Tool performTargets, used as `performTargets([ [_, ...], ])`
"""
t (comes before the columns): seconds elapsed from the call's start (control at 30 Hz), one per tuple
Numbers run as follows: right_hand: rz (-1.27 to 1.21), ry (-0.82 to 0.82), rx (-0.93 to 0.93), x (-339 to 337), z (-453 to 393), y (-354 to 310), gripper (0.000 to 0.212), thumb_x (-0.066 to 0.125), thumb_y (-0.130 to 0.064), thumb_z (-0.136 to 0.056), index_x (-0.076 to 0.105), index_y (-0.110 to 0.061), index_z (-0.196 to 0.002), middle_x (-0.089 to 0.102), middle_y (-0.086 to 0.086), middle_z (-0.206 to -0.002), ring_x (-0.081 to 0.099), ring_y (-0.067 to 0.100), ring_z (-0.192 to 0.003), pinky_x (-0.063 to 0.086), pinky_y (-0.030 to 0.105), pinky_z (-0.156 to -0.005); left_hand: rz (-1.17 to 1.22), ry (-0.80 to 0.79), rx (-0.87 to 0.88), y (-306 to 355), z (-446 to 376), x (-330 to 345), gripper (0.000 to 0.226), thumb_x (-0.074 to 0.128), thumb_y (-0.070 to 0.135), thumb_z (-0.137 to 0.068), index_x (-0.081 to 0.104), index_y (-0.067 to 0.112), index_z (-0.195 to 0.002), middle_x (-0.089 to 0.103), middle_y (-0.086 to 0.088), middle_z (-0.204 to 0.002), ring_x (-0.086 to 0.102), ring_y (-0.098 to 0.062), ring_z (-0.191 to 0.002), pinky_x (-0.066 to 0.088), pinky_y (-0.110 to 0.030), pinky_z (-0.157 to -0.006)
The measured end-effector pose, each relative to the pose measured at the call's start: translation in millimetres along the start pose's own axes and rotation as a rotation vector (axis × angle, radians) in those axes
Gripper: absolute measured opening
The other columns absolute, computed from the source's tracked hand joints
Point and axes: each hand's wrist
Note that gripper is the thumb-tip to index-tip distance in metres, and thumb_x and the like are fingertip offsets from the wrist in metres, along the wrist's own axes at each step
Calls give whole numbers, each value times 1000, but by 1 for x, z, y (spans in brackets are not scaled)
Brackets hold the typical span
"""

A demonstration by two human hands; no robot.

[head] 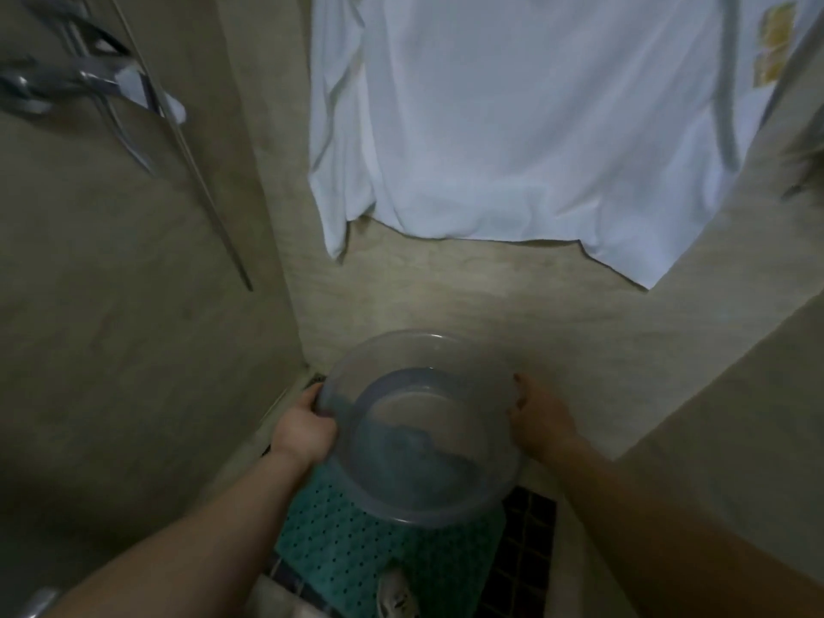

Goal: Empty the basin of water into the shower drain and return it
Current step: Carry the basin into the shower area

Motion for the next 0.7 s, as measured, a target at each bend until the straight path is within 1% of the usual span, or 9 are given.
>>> performTargets([
  [0.13, 85, -95, -38, 6, -57, -27, 51, 59, -31, -93, 47, -20, -141, 56, 9, -138, 55, 29, -123, 45, 38, -102, 11, 66, -98, 0, -34, -1, 64, 61, 6, -79, 48, 22, -140, 69, -12, -120, 66, -33, -102, 50, -31, -78],
  [0.2, 132, -147, -75, 11, -91, -44, 49, 59, -28, -92, 49, -19, -139, 60, 8, -131, 58, 28, -116, 43, 29, -90, 39, 120, -146, 0, -51, -2, 62, 63, 3, -77, 52, 18, -137, 69, -13, -122, 65, -30, -104, 42, -25, -76],
  [0.3, 103, -208, -107, 25, -141, -74, 47, 57, -18, -92, 49, -17, -138, 63, -2, -101, 60, 23, -93, 43, 24, -77, 75, 188, -191, 5, -86, -9, 56, 62, 7, -81, 53, 16, -136, 69, -13, -122, 65, -28, -99, 42, -26, -77],
  [0.33, 89, -216, -109, 30, -153, -82, 48, 55, -13, -93, 47, -15, -140, 64, 1, -103, 61, 25, -94, 47, 28, -77, 90, 203, -197, 6, -94, -10, 54, 59, 9, -84, 51, 16, -137, 69, -14, -121, 66, -29, -97, 46, -28, -77],
  [0.4, 133, -220, -134, 45, -178, -99, 53, 49, -7, -94, 40, -13, -146, 59, 14, -128, 57, 33, -116, 45, 33, -92, 106, 237, -235, 5, -113, -15, 55, 56, 10, -87, 46, 17, -141, 68, -15, -123, 67, -33, -101, 50, -33, -81],
  [0.47, 174, -232, -185, 59, -204, -115, 50, 46, -5, -94, 42, -11, -144, 57, 16, -135, 56, 32, -120, 42, 28, -88, 99, 261, -266, 3, -129, -21, 57, 56, 9, -87, 44, 17, -143, 67, -16, -125, 66, -35, -106, 50, -33, -83],
  [0.57, 188, -274, -241, 78, -238, -139, 31, 46, -10, -96, 60, -18, -122, 67, 13, -110, 62, 22, -83, 40, 13, -62, 103, 285, -349, -3, -152, -29, 65, 60, 10, -84, 39, 21, -145, 67, -16, -124, 65, -35, -105, 53, -37, -86],
  [0.63, 203, -307, -283, 93, -261, -151, 32, 48, -8, -93, 63, -15, -120, 69, 13, -106, 62, 27, -84, 41, 18, -68, 106, 325, -388, -7, -167, -33, 64, 60, 13, -86, 39, 22, -146, 68, -17, -121, 66, -35, -104, 54, -41, -89],
  [0.7, 220, -341, -326, 111, -286, -162, 32, 50, -5, -87, 64, -14, -114, 70, 17, -109, 60, 26, -85, 38, 22, -71, 112, 392, -426, -11, -179, -34, 62, 59, 15, -88, 38, 22, -146, 68, -16, -121, 66, -34, -104, 53, -36, -87],
])
Point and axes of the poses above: each hand's wrist, its own z-axis away from the middle knuckle, its own x-axis out of the palm, y = z × x
